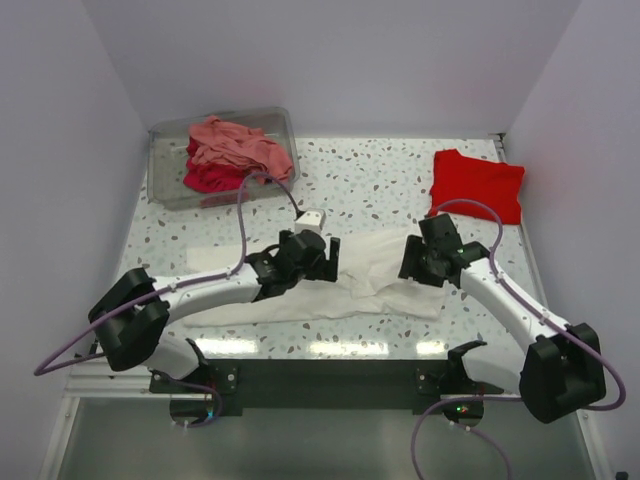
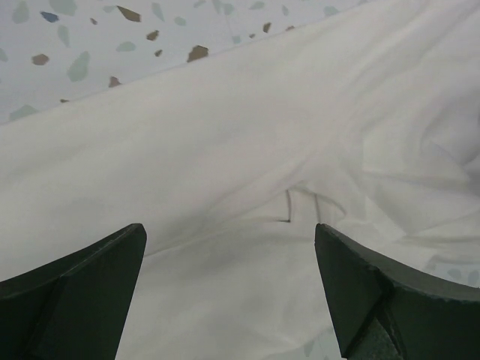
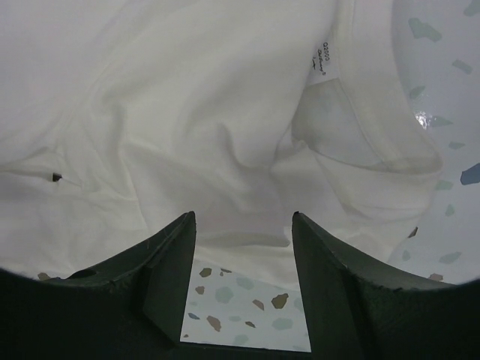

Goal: Fold and stack the t-shirts
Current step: Fold the tshirt

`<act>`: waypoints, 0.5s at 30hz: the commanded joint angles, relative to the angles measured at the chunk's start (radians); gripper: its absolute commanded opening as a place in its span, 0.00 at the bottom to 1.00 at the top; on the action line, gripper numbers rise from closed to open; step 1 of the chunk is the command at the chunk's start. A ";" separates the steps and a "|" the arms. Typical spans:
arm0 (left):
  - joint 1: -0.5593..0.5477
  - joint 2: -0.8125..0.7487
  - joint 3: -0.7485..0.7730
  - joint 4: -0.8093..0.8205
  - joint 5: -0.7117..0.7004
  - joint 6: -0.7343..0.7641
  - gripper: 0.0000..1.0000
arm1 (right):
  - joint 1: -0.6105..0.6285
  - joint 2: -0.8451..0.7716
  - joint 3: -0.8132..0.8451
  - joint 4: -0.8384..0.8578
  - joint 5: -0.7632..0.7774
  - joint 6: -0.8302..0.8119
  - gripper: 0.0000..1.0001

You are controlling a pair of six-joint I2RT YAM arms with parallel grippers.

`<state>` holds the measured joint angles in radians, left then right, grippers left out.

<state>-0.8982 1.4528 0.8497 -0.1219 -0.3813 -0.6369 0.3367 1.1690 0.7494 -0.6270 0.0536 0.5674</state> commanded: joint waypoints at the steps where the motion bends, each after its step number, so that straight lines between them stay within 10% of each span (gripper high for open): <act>1: -0.069 0.047 0.034 0.024 -0.011 -0.027 1.00 | 0.012 -0.060 -0.037 -0.048 0.043 0.052 0.57; 15: -0.185 0.276 0.184 0.071 0.025 -0.047 0.90 | 0.015 -0.091 -0.107 -0.022 0.049 0.086 0.56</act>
<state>-1.0809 1.7088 0.9810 -0.0952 -0.3511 -0.6712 0.3470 1.0836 0.6456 -0.6662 0.0875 0.6292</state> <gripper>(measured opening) 0.917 0.567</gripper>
